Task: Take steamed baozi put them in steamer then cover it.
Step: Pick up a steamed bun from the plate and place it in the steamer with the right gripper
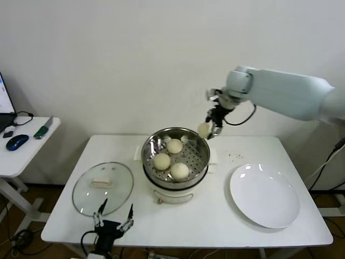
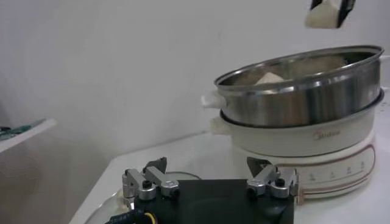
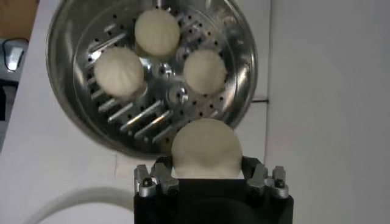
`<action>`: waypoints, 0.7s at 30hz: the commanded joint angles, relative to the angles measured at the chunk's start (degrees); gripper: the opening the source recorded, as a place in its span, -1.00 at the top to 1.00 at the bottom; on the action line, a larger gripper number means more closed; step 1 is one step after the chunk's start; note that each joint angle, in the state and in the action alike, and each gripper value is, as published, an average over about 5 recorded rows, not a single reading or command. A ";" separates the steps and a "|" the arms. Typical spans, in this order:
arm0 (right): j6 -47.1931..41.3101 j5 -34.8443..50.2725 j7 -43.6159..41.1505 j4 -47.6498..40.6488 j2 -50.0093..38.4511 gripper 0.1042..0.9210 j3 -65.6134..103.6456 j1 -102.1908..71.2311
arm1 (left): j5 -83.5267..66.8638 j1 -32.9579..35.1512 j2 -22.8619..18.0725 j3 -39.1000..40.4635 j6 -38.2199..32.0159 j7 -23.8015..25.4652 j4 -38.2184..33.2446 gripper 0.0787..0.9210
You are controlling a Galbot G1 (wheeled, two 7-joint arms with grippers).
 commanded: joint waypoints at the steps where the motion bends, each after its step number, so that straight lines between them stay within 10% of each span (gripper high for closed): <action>1: -1.52 7.30 1.84 -0.02 9.69 -0.50 -5.69 0.34 | -0.75 0.26 0.43 0.12 -0.32 0.06 -0.27 -0.77; 21: -0.96 2.85 1.03 -4.64 11.86 -0.51 -9.41 -6.20 | -2.67 -1.05 1.11 -1.03 -0.40 0.21 1.64 -0.77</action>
